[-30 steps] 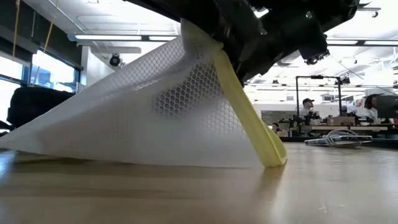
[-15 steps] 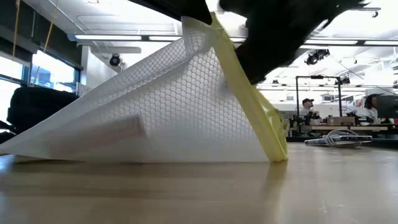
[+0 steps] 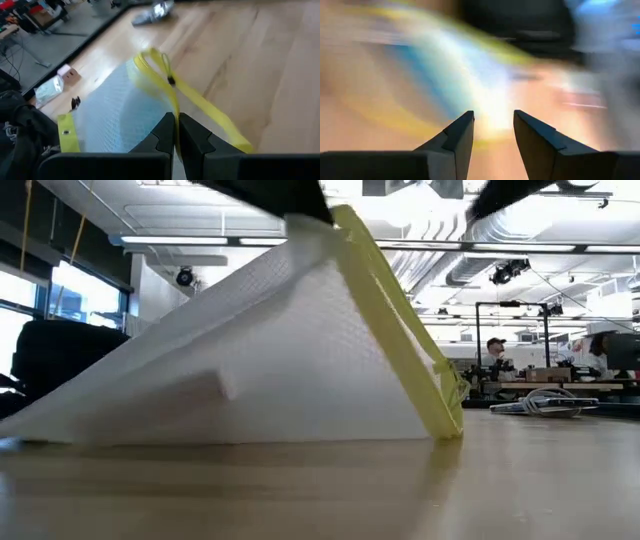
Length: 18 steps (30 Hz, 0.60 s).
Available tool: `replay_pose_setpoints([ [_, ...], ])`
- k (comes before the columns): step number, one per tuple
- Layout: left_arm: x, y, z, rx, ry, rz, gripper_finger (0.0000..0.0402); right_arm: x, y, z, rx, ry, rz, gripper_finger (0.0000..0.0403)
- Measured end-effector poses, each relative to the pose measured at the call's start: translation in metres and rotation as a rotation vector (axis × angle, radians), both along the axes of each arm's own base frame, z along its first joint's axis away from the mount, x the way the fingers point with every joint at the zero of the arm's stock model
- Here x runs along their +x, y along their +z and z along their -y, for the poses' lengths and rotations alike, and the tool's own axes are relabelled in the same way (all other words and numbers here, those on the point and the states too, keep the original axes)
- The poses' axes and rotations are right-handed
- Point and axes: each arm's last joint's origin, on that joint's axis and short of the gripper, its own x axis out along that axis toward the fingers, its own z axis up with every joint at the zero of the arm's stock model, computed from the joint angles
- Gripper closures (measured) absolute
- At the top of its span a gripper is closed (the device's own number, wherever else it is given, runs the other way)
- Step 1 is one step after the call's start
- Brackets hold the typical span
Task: Unpack backpack
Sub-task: Put the pink charger adapter into the yellow zip bag
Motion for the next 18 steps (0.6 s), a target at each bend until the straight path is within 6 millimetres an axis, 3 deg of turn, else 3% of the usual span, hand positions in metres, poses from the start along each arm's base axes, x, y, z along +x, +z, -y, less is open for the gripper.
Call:
replay_pose_setpoints([
  [4, -0.004, -0.002, -0.002, 0.001, -0.01, -0.08, 0.0402, 0.028, -0.004, 0.079, -0.092, -0.212, -0.055, 0.0277],
  [7, -0.005, -0.002, -0.004, 0.034, -0.022, -0.122, 0.0402, 0.047, -0.012, 0.139, 0.093, -0.148, -0.021, 0.0277],
  [10, -0.007, -0.001, -0.006, 0.048, -0.024, -0.144, 0.0402, 0.053, -0.021, 0.19, 0.3, -0.066, 0.127, 0.0276],
  [13, -0.007, -0.001, -0.007, 0.048, -0.019, -0.146, 0.0402, 0.048, -0.031, 0.226, 0.387, -0.06, 0.211, 0.0276],
  [18, -0.006, 0.005, -0.012, 0.044, -0.009, -0.145, 0.0402, 0.046, -0.046, 0.263, 0.386, -0.143, 0.288, 0.0263],
])
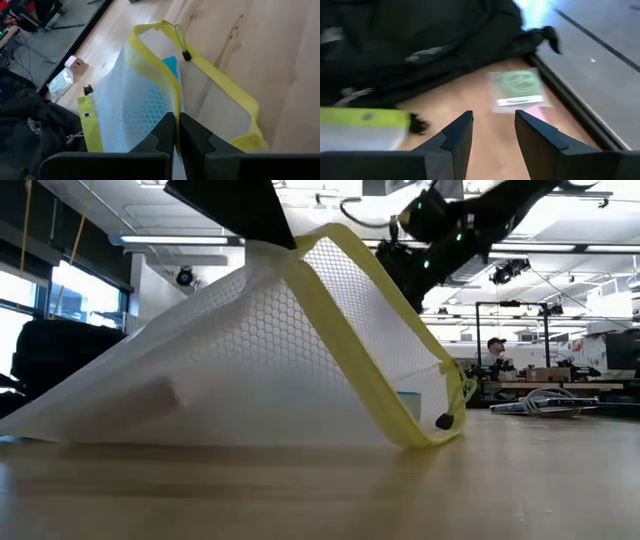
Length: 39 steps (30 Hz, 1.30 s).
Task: Unpack backpack
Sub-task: Put the pink charger adapter into the yellow zip bag
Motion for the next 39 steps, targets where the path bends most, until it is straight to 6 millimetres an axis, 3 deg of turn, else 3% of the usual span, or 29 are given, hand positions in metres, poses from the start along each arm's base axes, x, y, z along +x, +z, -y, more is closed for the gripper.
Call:
replay_pose_setpoints([
  [6, 0.003, 0.009, -0.007, -0.021, 0.021, 0.02, 0.0402, 0.015, -0.011, 0.034, 0.026, -0.022, -0.049, 0.0191],
  [12, 0.002, 0.009, -0.007, -0.052, 0.038, 0.037, 0.0402, 0.044, -0.023, 0.056, 0.148, -0.067, -0.145, 0.0089],
  [17, 0.002, 0.009, -0.006, -0.065, 0.041, 0.044, 0.0402, 0.066, -0.039, 0.071, 0.215, -0.173, -0.209, 0.0041],
  [27, 0.003, 0.009, -0.002, -0.09, 0.034, 0.063, 0.0402, 0.086, -0.061, 0.088, 0.32, -0.292, -0.283, 0.0032],
  [33, 0.002, 0.009, -0.001, -0.091, 0.033, 0.065, 0.0402, 0.082, -0.084, 0.093, 0.34, -0.347, -0.456, 0.0032],
  [39, 0.003, 0.009, -0.001, -0.092, 0.033, 0.067, 0.0402, 0.076, -0.085, 0.093, 0.329, -0.313, -0.551, 0.0042],
])
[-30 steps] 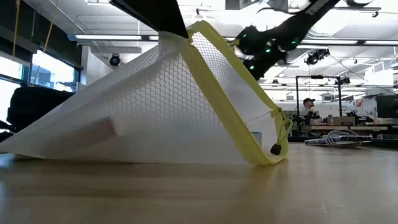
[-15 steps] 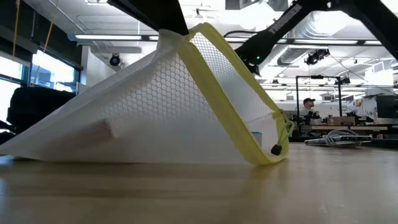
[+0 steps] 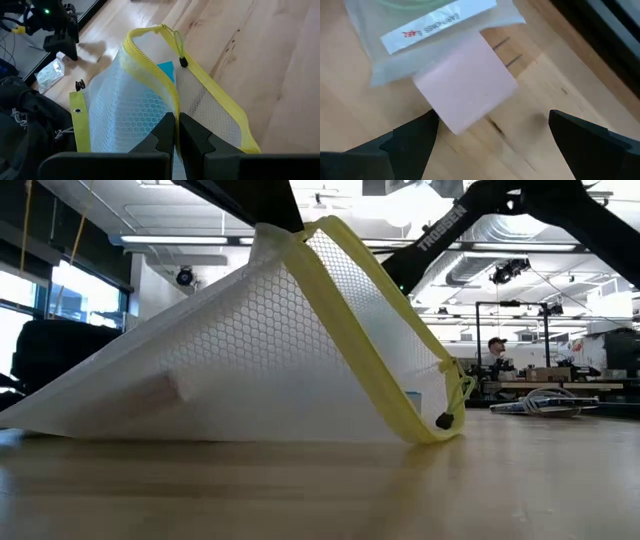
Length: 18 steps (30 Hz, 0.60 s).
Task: Unpack backpack
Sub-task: Put the pink charger adapter into the yellow zip bag
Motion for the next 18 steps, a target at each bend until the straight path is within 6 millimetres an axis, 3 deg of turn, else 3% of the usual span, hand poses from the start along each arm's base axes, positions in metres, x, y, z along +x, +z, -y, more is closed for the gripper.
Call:
replay_pose_setpoints([
  [8, 0.0, 0.0, 0.0, 0.0, 0.001, 0.003, 0.0402, 0.006, 0.007, 0.0, 0.09, 0.018, 0.082, 0.0071],
  [11, 0.0, 0.0, 0.0, 0.0, 0.001, 0.003, 0.0402, 0.007, 0.015, -0.005, 0.107, 0.06, 0.026, 0.0073],
  [15, 0.0, 0.0, 0.0, 0.001, 0.0, 0.003, 0.0402, 0.011, 0.031, -0.012, 0.032, 0.174, -0.092, 0.0087],
  [18, 0.0, 0.0, 0.0, 0.005, 0.001, 0.005, 0.0402, 0.02, 0.041, -0.015, -0.048, 0.237, -0.098, 0.0121],
])
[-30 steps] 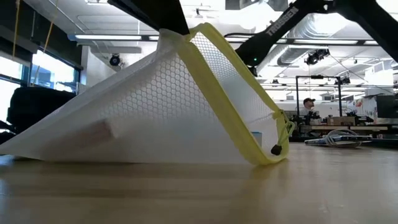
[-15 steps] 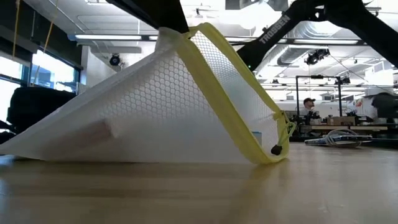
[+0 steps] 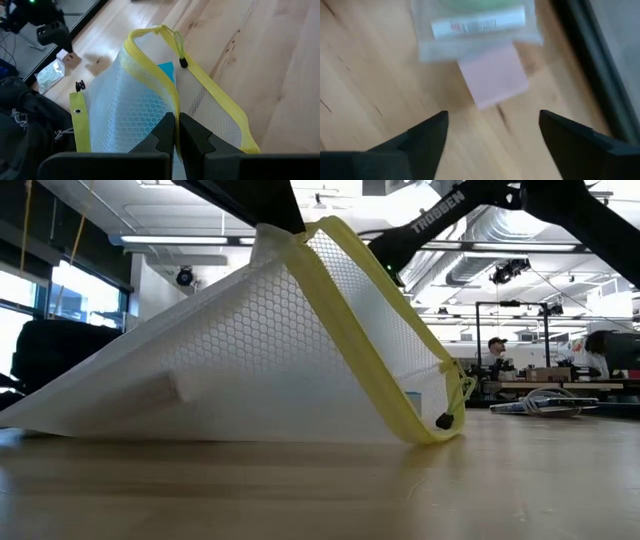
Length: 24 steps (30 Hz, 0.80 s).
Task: Unpack backpack
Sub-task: Put the pink charger adapter into the yellow zip bag
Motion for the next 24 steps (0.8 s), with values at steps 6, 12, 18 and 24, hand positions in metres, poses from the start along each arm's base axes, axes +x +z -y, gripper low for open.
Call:
replay_pose_setpoints([
  [6, 0.0, 0.0, 0.0, 0.005, -0.003, -0.004, 0.0402, 0.007, -0.002, 0.005, -0.064, 0.01, 0.095, 0.0236],
  [12, 0.0, 0.0, 0.0, 0.001, -0.001, -0.001, 0.0402, -0.008, -0.02, 0.02, -0.067, -0.035, 0.094, 0.0331],
  [18, 0.0, 0.0, 0.0, -0.003, 0.0, 0.001, 0.0402, -0.024, -0.029, 0.023, 0.02, -0.027, 0.043, 0.0392],
  [24, 0.0, 0.0, 0.001, -0.008, 0.0, 0.003, 0.0402, -0.031, -0.024, -0.016, 0.127, 0.047, -0.176, 0.0401],
])
